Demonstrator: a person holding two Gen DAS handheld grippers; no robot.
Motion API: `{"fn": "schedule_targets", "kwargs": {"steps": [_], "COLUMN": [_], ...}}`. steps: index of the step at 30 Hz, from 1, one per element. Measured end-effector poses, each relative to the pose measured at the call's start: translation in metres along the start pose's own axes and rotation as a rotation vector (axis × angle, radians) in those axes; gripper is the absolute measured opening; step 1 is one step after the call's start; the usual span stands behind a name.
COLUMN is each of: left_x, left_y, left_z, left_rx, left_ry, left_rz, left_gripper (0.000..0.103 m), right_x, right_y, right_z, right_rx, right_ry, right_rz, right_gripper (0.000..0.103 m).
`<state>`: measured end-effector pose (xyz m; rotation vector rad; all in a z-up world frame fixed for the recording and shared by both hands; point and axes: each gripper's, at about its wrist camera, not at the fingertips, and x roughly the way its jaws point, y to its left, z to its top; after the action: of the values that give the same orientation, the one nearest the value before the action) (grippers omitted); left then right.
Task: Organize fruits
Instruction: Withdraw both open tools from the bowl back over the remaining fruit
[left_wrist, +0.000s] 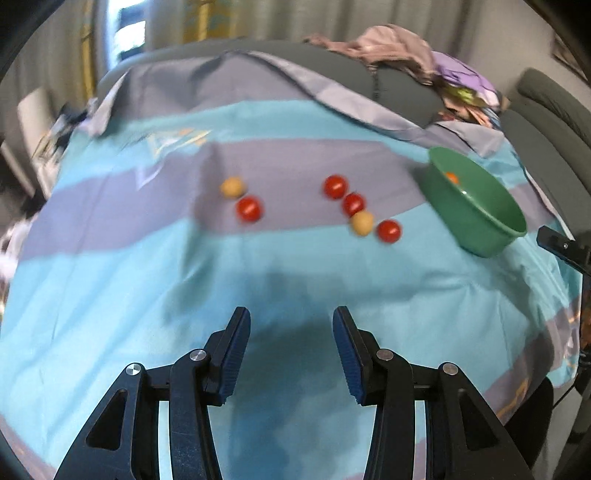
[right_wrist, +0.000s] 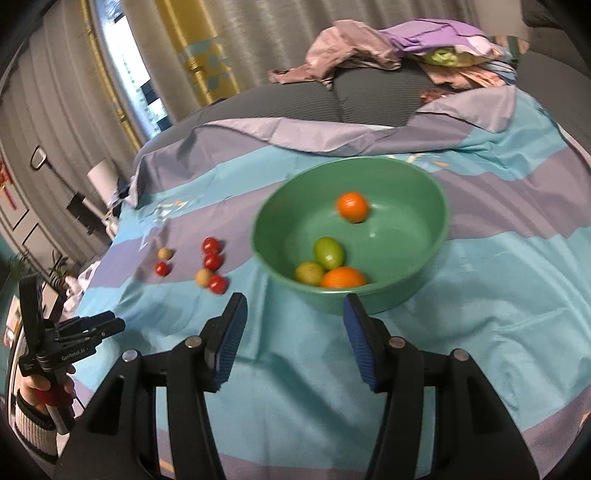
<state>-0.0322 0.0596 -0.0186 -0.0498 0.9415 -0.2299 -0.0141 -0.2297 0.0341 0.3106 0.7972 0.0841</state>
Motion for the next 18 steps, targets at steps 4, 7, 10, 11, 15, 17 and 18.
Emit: {"fn": "schedule_targets", "kwargs": {"steps": [4, 7, 10, 11, 15, 17, 18], "left_x": [-0.009, -0.014, -0.014, -0.014, -0.013, -0.011, -0.01], "left_y": [0.015, 0.02, 0.02, 0.02, 0.017, 0.016, 0.016], "left_z": [-0.016, -0.022, -0.023, -0.024, -0.025, -0.024, -0.022], "left_rx": [-0.051, -0.066, -0.065, -0.063, -0.05, -0.047, -0.048], "left_ry": [0.003, -0.008, -0.014, -0.016, -0.023, -0.028, -0.029], "left_rz": [0.002, -0.016, -0.038, -0.046, -0.088, -0.098, -0.106], "left_gripper": [0.046, 0.046, 0.046, 0.046, 0.046, 0.046, 0.046], "right_x": [0.009, 0.017, 0.026, 0.031, 0.043, 0.05, 0.053], "right_y": [0.026, 0.043, 0.057, 0.062, 0.078, 0.085, 0.087], "right_z": [-0.005, -0.009, -0.014, -0.016, -0.022, -0.024, -0.024], "right_rx": [-0.062, -0.105, -0.138, -0.154, -0.199, -0.211, -0.214], "right_ry": [0.038, 0.066, 0.098, 0.11, 0.142, 0.155, 0.159], "right_rz": [0.034, 0.054, 0.07, 0.072, 0.084, 0.095, 0.099], "right_gripper": [0.055, 0.054, 0.054, 0.054, 0.054, 0.054, 0.054]}}
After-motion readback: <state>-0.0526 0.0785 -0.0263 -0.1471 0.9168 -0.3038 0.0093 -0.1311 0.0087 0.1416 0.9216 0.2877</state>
